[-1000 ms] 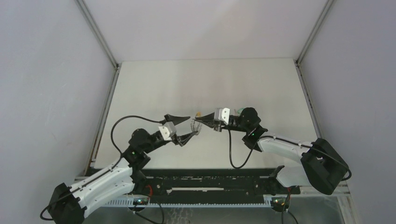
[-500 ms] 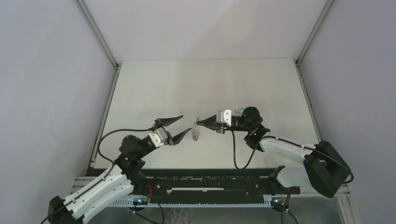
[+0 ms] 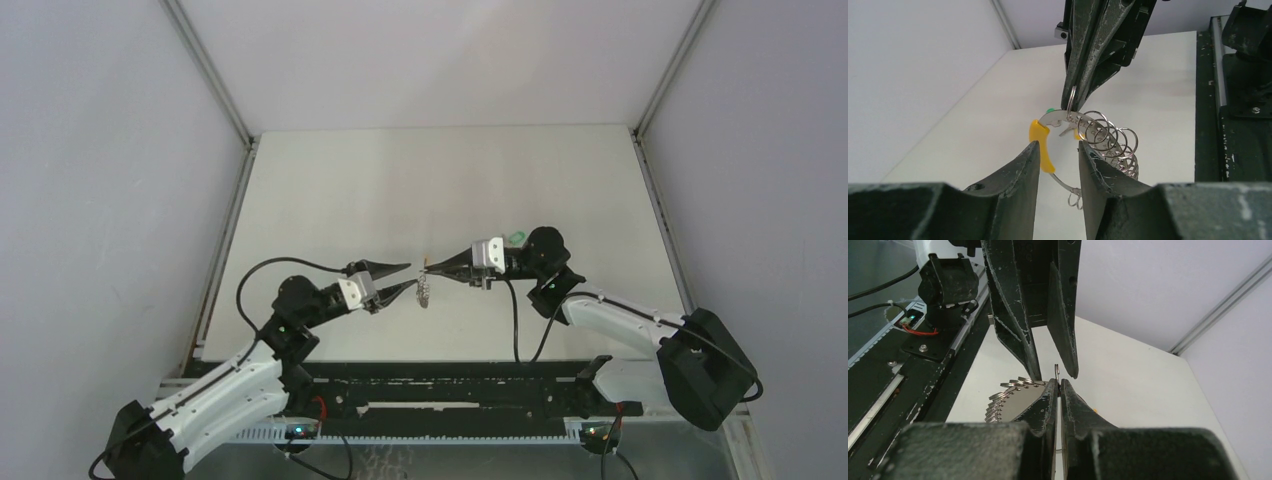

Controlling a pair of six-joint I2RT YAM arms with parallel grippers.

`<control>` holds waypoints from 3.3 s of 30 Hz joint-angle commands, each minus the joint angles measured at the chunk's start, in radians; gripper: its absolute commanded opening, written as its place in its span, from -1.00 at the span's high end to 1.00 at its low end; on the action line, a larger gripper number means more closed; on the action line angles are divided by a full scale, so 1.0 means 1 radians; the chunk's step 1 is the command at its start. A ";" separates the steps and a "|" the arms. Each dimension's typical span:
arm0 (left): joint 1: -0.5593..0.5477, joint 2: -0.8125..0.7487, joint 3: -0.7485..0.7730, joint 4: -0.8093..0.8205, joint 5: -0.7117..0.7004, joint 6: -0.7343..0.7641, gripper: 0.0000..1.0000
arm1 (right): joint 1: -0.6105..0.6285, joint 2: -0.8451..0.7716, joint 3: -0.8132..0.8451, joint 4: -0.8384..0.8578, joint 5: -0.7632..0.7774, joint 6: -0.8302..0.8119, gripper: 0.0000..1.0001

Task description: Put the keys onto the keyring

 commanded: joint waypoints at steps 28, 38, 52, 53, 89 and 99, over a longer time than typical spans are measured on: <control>0.015 0.046 0.094 0.095 0.148 -0.040 0.46 | 0.009 0.037 0.037 0.019 -0.070 0.024 1.00; 0.015 0.066 0.113 0.049 0.154 -0.023 0.64 | 0.015 0.028 0.039 0.017 -0.088 0.028 1.00; 0.015 0.079 0.137 -0.031 0.197 0.006 0.84 | 0.029 0.023 0.064 -0.065 -0.084 -0.028 1.00; 0.015 0.083 0.142 -0.043 0.197 0.008 0.81 | 0.029 0.022 0.067 -0.072 -0.085 -0.031 1.00; 0.006 0.039 0.021 -0.098 -0.025 0.228 0.99 | -0.094 -0.251 0.127 -0.942 0.681 0.424 0.08; 0.006 0.041 0.013 -0.085 -0.019 0.212 1.00 | -0.282 -0.082 0.252 -1.262 0.805 0.590 0.03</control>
